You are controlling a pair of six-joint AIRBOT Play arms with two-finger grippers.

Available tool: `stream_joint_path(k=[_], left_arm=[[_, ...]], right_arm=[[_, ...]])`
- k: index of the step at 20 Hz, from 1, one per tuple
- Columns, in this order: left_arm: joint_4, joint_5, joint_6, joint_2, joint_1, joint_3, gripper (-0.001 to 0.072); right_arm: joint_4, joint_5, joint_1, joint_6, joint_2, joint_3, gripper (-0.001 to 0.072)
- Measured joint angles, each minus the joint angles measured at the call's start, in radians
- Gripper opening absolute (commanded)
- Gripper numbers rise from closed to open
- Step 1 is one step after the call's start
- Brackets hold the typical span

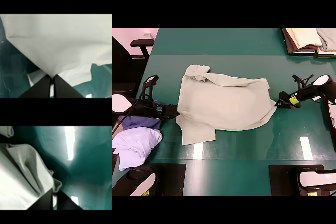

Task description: Fold the shirts.

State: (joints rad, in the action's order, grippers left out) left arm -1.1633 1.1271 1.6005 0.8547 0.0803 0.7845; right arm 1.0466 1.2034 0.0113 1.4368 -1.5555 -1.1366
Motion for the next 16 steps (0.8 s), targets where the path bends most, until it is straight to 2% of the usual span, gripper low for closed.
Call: stream_joint_path(k=[3,6,16], left_arm=[[0.009,0.003,0.002,-0.003,0.000,0.040,0.0028],[0.009,0.029,0.001,-0.005,0.000,0.206,0.0028],[0.010,0.070,-0.002,-0.007,0.000,1.171,0.0027]], right_arm=[[-0.002,-0.027,0.000,-0.016,0.049,-0.012,0.0018],[0.000,-0.026,-0.037,-0.045,0.175,-0.090,0.0018],[0.000,-0.029,-0.186,-0.093,0.660,-0.599,0.0017]])
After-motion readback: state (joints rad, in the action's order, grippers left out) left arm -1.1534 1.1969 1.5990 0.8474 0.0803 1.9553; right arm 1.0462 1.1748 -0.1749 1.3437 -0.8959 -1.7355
